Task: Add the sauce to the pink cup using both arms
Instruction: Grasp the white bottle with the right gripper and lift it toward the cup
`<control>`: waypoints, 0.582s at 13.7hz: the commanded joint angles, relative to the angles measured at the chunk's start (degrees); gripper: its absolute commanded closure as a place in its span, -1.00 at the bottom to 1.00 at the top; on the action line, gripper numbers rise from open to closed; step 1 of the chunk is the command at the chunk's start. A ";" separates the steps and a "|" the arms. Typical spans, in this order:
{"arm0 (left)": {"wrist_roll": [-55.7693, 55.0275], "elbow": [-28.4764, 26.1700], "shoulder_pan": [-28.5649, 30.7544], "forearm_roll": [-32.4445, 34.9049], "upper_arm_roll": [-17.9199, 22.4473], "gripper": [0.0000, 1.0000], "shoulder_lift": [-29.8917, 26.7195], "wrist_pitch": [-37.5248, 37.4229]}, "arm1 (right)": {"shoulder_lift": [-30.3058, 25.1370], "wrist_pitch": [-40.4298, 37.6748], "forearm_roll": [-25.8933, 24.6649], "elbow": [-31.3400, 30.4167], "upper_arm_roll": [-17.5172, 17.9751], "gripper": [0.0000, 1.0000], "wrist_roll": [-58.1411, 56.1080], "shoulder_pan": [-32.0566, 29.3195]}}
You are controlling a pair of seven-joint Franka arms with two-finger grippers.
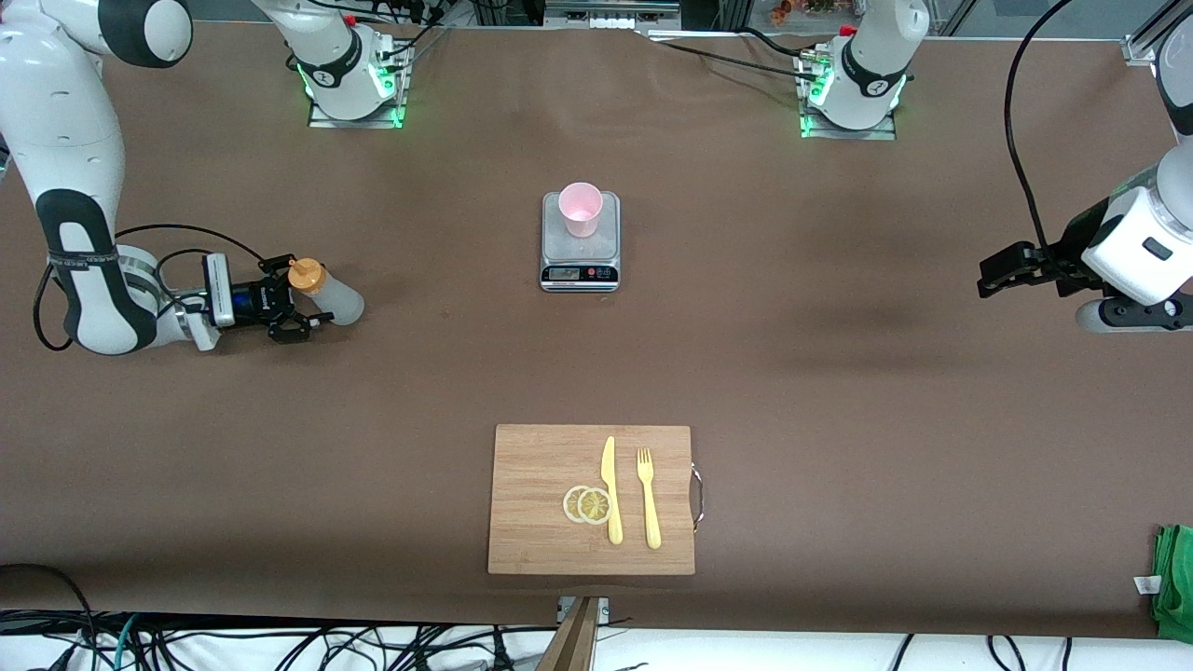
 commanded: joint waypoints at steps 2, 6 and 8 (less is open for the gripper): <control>1.30 0.93 0.39 1.11 -0.19 -1.00 0.40 -1.71 | 1.06 -0.36 0.97 1.34 0.26 -0.91 0.39 0.46; 1.22 0.93 0.39 0.94 -0.28 -1.00 0.58 -1.62 | 0.89 0.08 0.36 2.40 0.26 -0.31 3.02 0.90; 1.30 0.93 0.31 0.94 -0.28 -1.00 0.58 -1.62 | 0.89 0.25 0.09 2.57 0.26 -0.20 4.69 1.34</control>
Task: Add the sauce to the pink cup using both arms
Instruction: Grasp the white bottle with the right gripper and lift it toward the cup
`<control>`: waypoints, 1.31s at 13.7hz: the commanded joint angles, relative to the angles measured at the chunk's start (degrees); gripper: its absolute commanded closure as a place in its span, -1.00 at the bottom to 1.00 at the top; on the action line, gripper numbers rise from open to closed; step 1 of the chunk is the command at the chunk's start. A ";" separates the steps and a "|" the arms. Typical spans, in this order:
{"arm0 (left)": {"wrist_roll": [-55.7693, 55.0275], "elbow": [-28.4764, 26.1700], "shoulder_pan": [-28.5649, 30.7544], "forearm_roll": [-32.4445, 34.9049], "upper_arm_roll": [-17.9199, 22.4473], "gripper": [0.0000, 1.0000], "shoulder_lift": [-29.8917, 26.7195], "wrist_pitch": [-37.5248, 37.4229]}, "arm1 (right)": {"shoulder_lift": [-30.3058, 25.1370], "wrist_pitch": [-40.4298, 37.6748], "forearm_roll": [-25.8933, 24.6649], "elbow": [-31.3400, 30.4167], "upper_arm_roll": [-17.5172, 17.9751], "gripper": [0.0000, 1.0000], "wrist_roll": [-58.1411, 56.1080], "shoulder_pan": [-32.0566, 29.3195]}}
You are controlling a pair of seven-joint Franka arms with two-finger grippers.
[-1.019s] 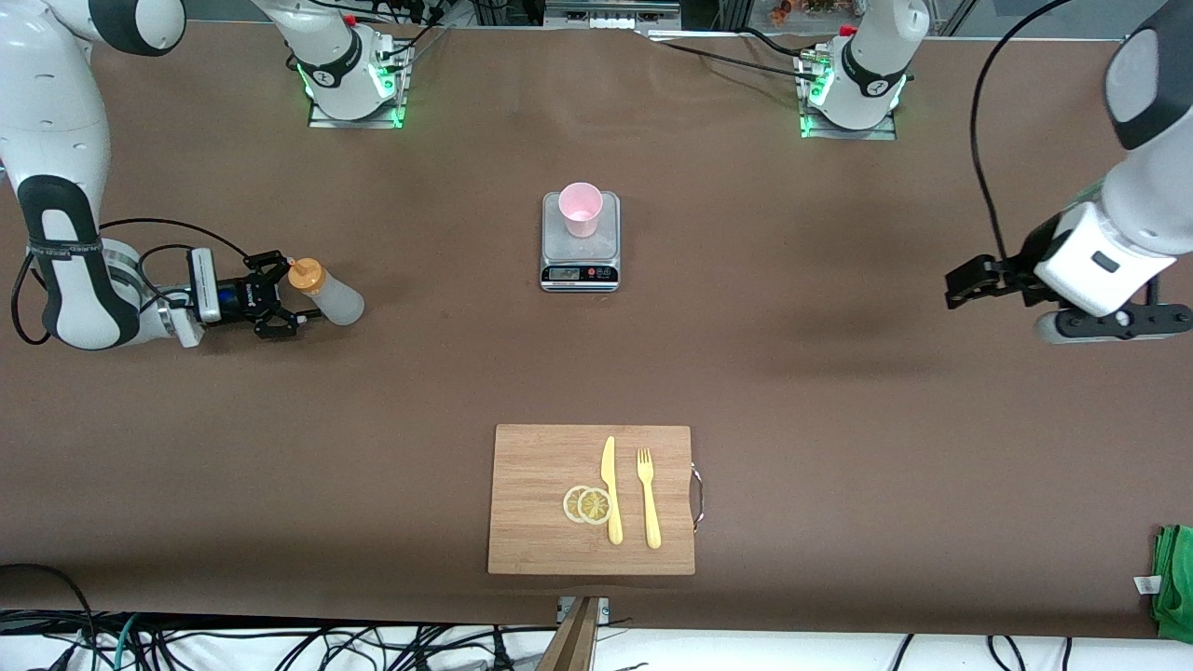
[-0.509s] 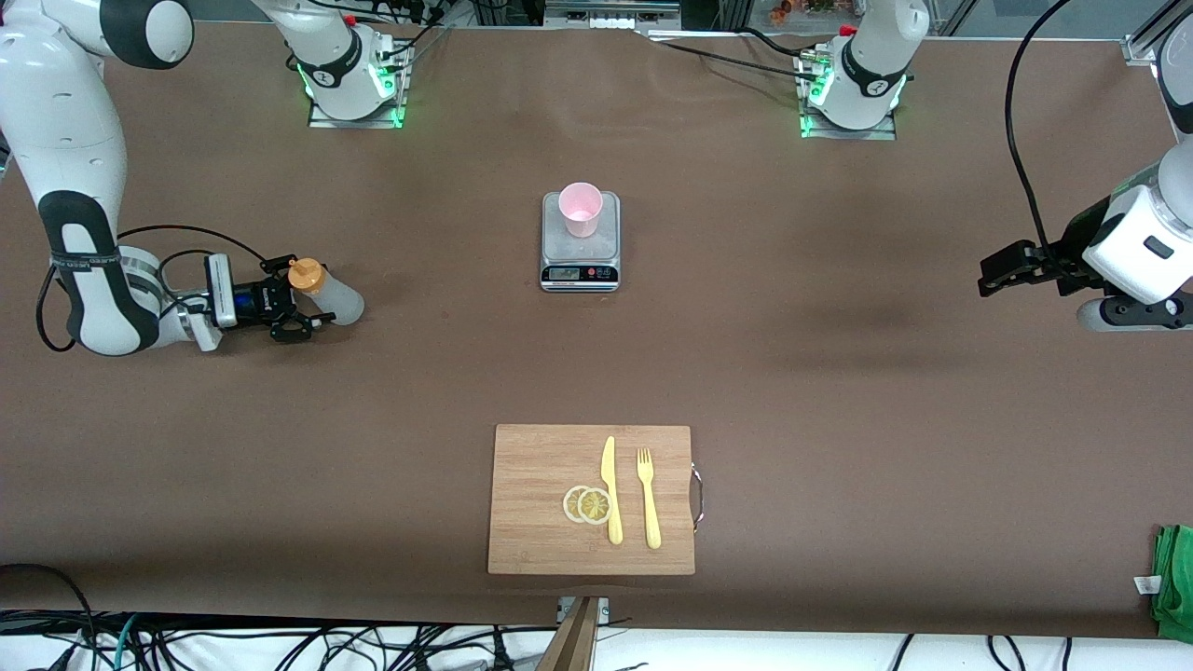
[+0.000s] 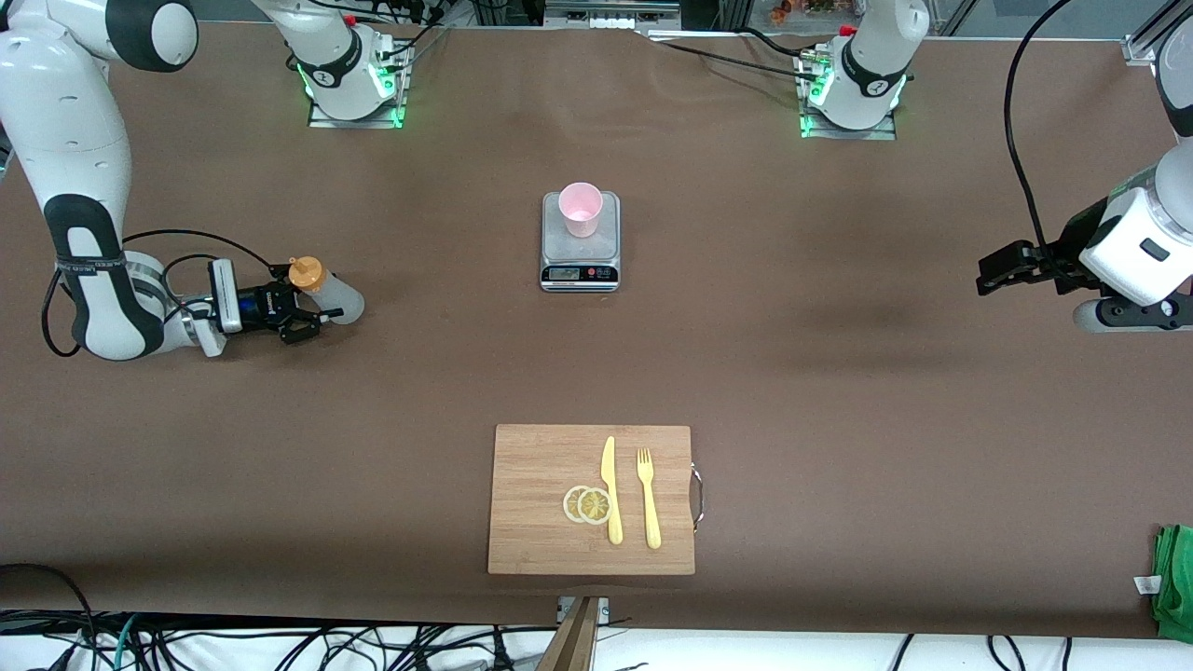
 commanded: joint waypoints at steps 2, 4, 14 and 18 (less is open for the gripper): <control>1.30 1.01 0.30 0.85 -0.29 -1.00 0.63 -1.02 | -0.03 0.06 -0.06 1.26 0.04 -0.11 4.32 0.94; 1.30 1.01 0.30 0.85 -0.29 -1.00 0.72 -1.02 | -1.78 -0.03 -1.37 3.62 0.04 -0.11 9.66 1.99; 1.30 3.39 0.04 0.06 -0.47 -1.00 1.51 -1.02 | -15.32 3.04 -21.39 11.62 0.30 -0.12 46.21 17.27; 1.39 3.39 0.13 0.06 -0.47 -1.00 1.51 -1.02 | -16.46 2.43 -34.74 17.60 5.91 -0.12 61.77 22.82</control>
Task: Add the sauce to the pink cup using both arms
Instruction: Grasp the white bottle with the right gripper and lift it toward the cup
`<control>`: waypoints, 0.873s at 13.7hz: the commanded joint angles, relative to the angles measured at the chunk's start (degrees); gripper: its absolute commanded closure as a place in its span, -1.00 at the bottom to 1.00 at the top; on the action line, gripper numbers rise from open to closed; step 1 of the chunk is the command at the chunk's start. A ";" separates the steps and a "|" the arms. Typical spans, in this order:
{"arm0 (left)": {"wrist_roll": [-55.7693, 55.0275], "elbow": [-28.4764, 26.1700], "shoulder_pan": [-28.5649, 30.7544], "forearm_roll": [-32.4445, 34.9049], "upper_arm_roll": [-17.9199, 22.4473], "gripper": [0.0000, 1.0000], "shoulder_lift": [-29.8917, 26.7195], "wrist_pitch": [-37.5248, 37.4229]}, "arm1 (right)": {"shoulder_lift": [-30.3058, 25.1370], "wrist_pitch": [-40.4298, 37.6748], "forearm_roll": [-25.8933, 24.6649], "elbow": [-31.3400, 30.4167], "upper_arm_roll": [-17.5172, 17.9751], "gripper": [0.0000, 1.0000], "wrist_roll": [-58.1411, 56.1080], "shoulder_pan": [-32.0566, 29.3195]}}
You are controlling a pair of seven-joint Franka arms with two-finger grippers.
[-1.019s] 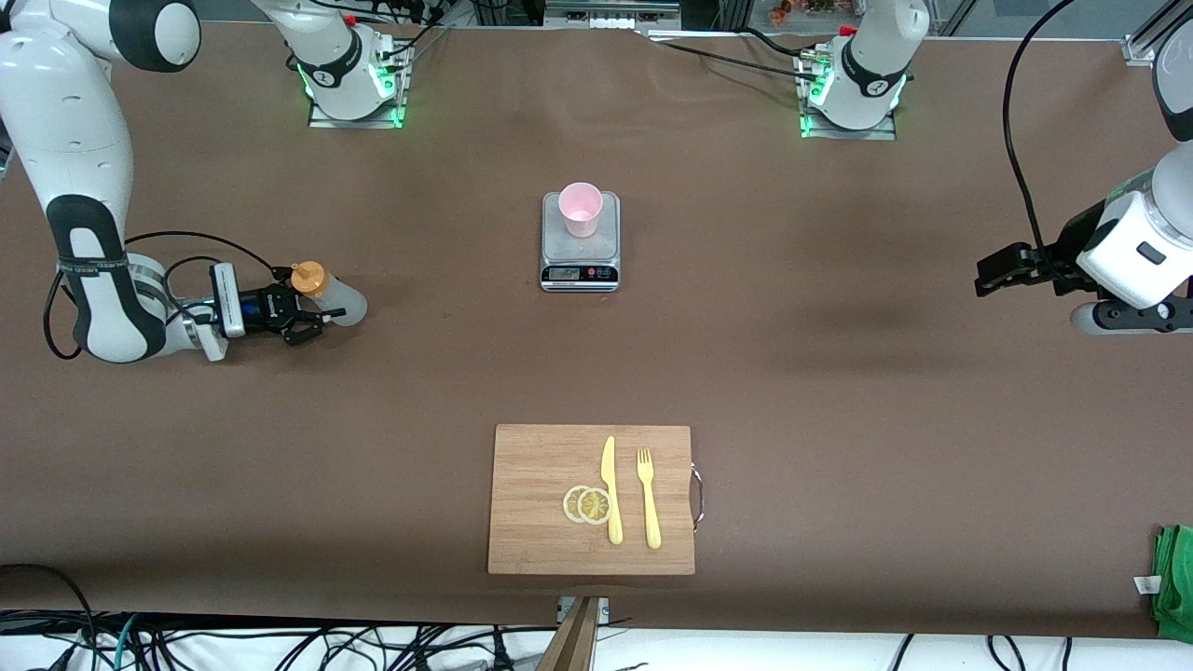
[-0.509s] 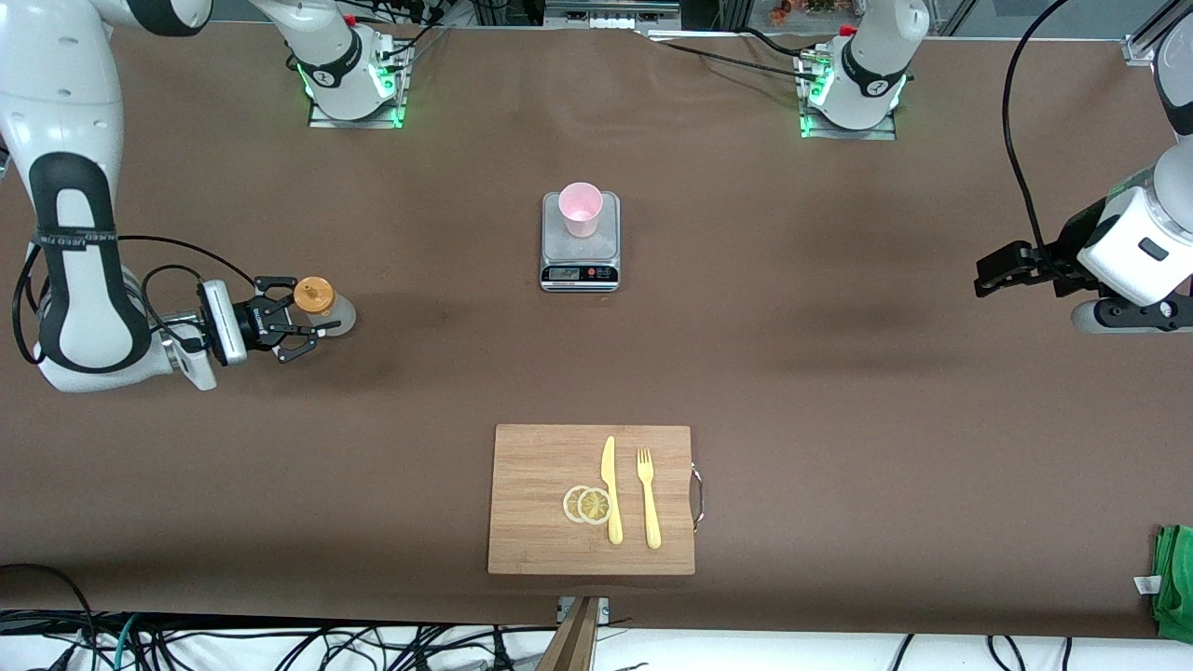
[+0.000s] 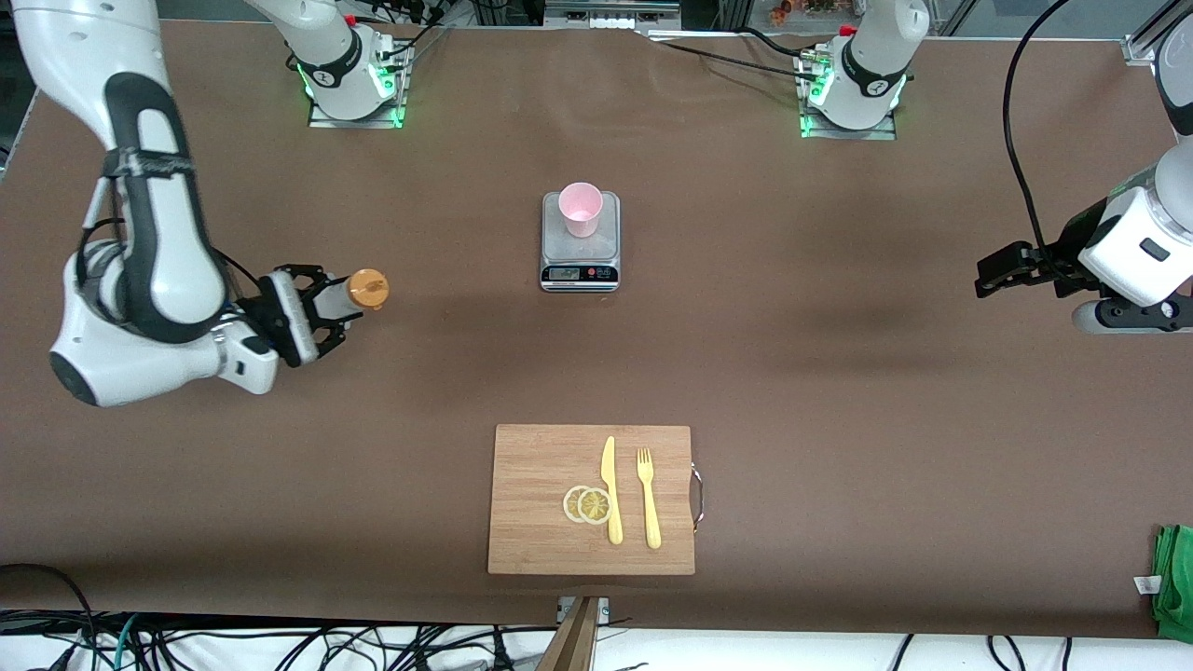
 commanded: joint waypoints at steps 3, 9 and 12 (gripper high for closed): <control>1.38 2.08 0.17 -0.03 -0.02 -1.00 1.02 -1.00 | -3.05 -0.80 -14.61 2.37 7.76 -0.13 16.31 4.72; 1.38 2.08 0.17 -0.03 -0.11 -1.00 1.02 -1.00 | -3.84 -5.10 -27.53 2.37 16.73 -0.13 32.92 10.34; 1.38 2.08 0.17 -0.03 -0.02 -1.00 1.02 -1.00 | -3.84 -7.74 -30.10 2.37 17.44 -0.15 39.70 14.21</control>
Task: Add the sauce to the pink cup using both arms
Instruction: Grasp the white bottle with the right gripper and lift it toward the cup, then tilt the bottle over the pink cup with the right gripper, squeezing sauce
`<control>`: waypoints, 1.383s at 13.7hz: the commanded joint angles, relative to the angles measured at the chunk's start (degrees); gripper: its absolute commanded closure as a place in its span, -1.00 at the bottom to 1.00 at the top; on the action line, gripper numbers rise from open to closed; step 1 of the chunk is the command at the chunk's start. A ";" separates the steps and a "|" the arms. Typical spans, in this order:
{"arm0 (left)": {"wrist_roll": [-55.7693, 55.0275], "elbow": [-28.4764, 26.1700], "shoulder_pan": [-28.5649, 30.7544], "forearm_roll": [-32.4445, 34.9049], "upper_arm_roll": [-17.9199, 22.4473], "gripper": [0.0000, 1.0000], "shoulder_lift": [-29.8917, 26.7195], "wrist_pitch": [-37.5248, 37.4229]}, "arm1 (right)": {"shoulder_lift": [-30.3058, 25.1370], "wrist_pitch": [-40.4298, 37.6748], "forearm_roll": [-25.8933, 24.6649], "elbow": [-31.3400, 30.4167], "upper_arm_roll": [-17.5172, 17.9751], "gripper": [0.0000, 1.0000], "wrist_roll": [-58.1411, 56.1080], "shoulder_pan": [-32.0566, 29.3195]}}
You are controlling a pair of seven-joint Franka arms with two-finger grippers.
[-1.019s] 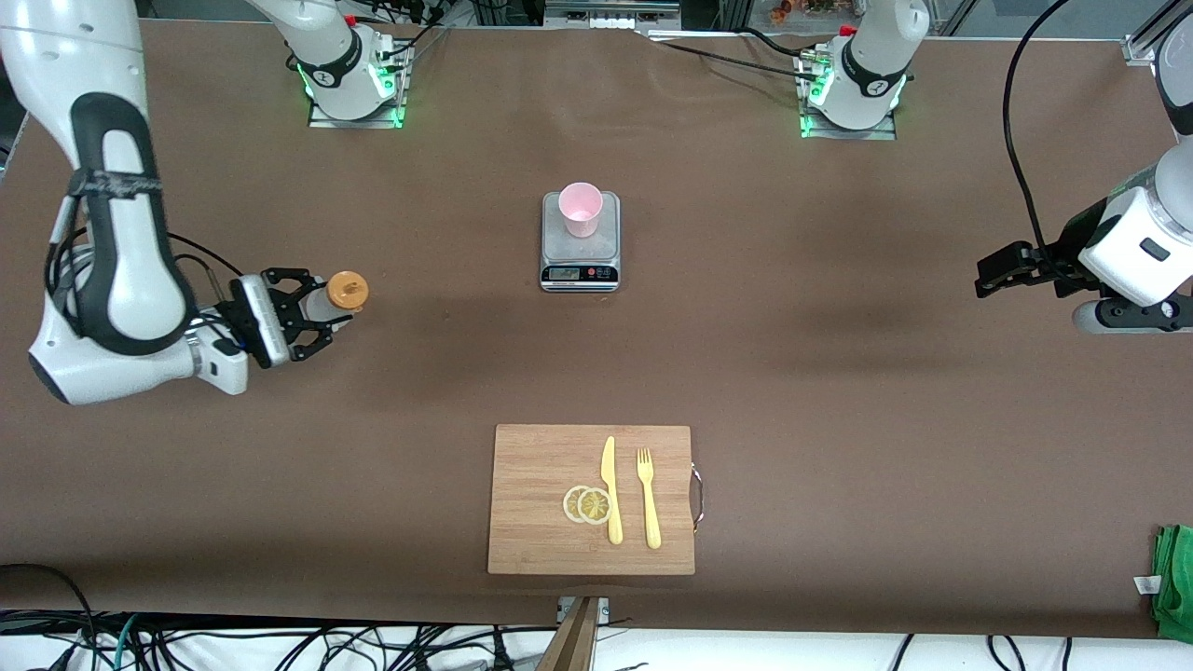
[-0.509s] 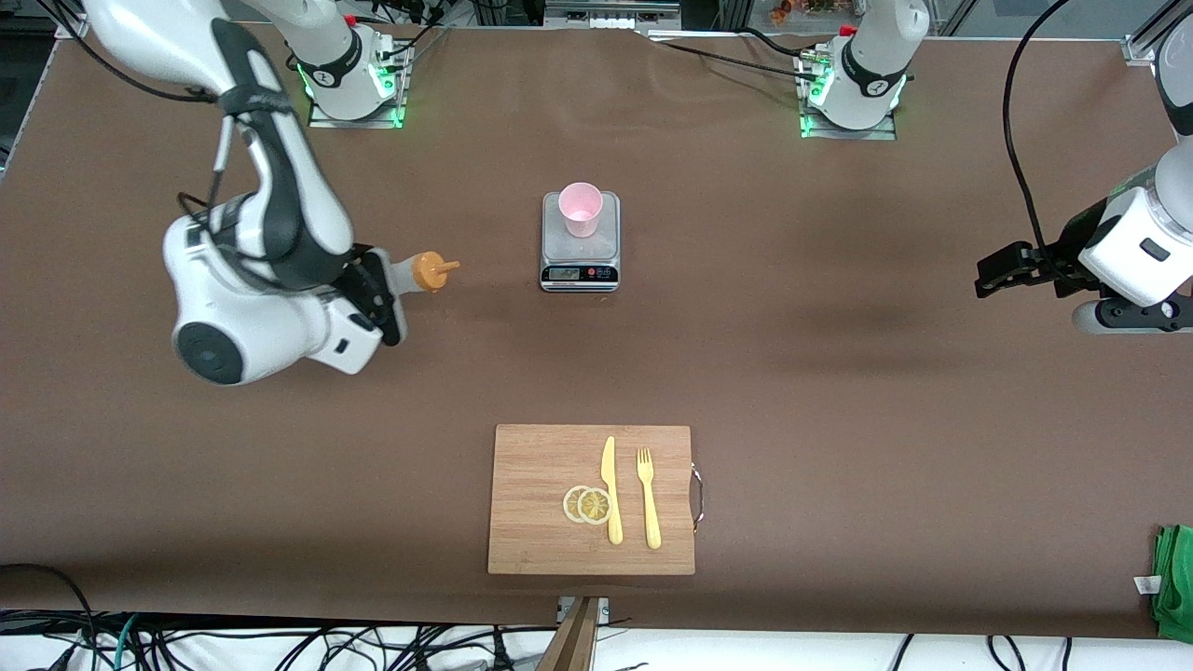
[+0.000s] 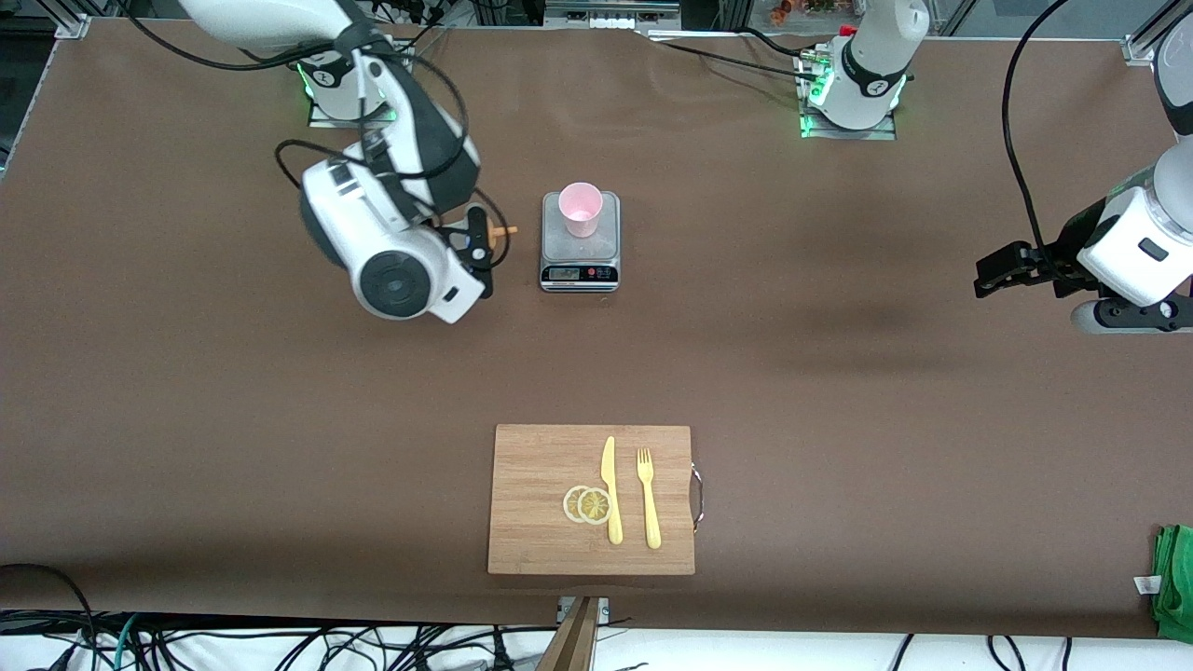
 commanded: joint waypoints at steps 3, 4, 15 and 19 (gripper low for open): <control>1.38 2.06 0.21 -0.02 0.02 -1.00 1.11 -1.00 | -0.85 -3.75 -4.63 -0.06 0.42 -0.15 9.31 6.20; 1.38 2.06 0.21 -0.02 -0.07 -1.00 1.11 -1.00 | -0.77 -3.93 -5.16 -0.06 0.42 -0.15 10.81 6.82; 1.29 2.06 0.21 -0.02 -0.07 -1.00 1.11 -1.00 | 3.62 -6.75 -7.45 -0.59 1.90 -0.17 24.52 13.42; 1.29 2.06 0.21 -0.02 -0.07 -1.00 1.11 -1.00 | 4.86 -5.44 -7.72 0.02 2.17 -0.17 25.85 13.77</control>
